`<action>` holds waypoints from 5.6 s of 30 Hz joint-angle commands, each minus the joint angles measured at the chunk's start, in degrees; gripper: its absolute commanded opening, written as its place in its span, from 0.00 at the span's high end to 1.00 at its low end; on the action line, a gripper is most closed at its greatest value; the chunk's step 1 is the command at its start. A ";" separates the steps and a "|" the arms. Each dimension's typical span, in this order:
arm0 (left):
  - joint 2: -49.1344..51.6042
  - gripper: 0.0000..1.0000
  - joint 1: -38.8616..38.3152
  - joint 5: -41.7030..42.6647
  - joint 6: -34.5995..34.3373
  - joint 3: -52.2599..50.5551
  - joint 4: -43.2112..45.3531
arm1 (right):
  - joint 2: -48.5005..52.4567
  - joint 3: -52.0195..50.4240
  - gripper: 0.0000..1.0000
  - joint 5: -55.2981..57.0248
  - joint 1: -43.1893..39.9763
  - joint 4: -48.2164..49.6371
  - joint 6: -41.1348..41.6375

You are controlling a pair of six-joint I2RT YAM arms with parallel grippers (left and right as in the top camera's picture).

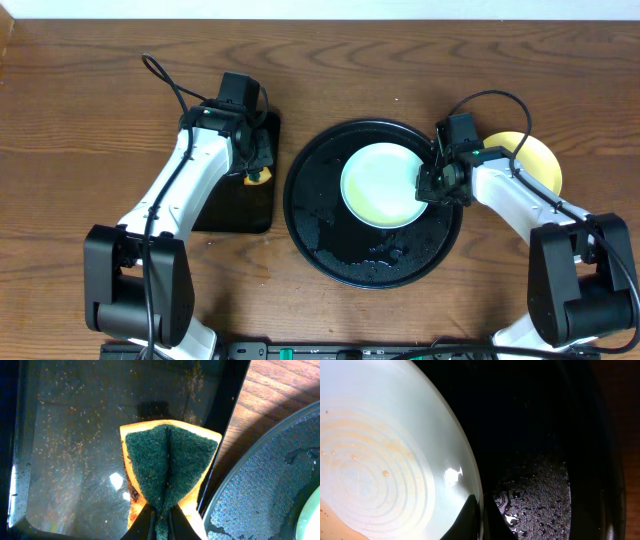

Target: Clean dirty plates on tray and stack at the side

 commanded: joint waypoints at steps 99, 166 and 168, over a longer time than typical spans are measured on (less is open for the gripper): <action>-0.20 0.92 5.49 -0.70 5.49 -0.11 1.73 | -19.61 2.32 0.94 23.56 -21.44 -0.85 -5.75; 11.65 0.93 11.89 18.18 24.76 0.02 3.50 | -19.50 2.32 0.75 4.07 -20.79 -7.91 -6.67; 11.23 0.92 11.54 11.74 22.88 0.04 3.76 | -19.50 2.32 0.75 4.07 -20.79 -8.07 -6.67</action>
